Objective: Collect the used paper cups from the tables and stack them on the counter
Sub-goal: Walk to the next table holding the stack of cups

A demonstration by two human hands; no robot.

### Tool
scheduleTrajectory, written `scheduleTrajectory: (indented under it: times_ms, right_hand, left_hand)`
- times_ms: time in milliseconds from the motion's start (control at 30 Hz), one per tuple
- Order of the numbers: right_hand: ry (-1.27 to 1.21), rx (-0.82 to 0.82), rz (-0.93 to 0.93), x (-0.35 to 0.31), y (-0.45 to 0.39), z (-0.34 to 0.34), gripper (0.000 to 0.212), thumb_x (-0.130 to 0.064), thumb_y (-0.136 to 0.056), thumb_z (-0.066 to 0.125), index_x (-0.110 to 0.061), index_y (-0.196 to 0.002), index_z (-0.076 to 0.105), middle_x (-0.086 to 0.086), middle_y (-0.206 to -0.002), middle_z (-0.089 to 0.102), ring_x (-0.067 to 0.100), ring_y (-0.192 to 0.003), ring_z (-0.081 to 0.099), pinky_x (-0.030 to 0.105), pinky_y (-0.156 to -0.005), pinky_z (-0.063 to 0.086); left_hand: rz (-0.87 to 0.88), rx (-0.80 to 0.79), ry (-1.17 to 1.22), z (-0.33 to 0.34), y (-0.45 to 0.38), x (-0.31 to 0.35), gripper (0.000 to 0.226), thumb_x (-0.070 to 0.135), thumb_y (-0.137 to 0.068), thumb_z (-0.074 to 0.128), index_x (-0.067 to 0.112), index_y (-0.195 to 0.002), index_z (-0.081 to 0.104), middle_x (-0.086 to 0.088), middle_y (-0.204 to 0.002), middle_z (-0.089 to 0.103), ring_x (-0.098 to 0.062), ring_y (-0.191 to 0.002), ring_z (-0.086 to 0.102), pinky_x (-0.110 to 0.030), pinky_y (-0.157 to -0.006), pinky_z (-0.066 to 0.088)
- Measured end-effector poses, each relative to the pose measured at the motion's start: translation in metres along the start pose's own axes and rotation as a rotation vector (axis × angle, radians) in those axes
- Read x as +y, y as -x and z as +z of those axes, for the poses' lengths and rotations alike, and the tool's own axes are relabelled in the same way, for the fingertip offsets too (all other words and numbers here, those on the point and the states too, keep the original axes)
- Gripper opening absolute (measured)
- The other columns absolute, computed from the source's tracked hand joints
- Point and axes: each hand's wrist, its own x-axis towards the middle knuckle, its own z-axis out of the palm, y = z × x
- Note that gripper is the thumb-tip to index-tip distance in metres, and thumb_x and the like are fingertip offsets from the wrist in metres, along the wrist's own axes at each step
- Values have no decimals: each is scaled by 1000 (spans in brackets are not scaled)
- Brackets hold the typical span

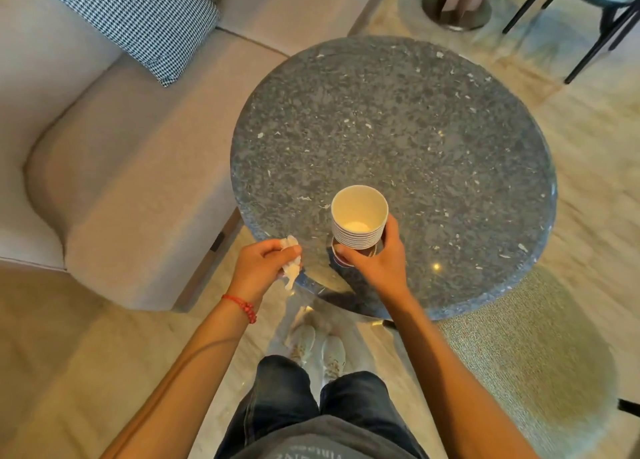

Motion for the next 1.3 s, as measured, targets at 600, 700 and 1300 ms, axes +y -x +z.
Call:
scheduleTrajectory:
  times_ms: [600,700,1300]
  right_hand:
    - [30,57,201,33,17,15,76,-27,-62,84,-54,-113,34,-31,-113,47,-20,-104,47,5,-76,44]
    - [1,60,195,25,18,15,73,-26,-64,83,-45,-115,36,-30,-111,48,-22,-101,48,3,-74,44]
    - [-286,448,296,-6,71,-35,40,-6,-75,76,-20,-106,55,-5,-100,66,-8,-83,64,10,-68,50]
  left_hand:
    - [7,-59,-43,-11,-9,-7,6,8,-81,67,2,-80,68,-16,-77,66,-20,-69,65,-30,-69,52]
    - [9,-68,-51,-14,-10,-8,5,9,-81,68,6,-76,69,-8,-67,68,-13,-63,67,-25,-62,53]
    - [6,-402,-171,52,-22,22,9,4,-81,67,6,-72,65,-13,-73,62,-29,-79,59,-43,-81,51]
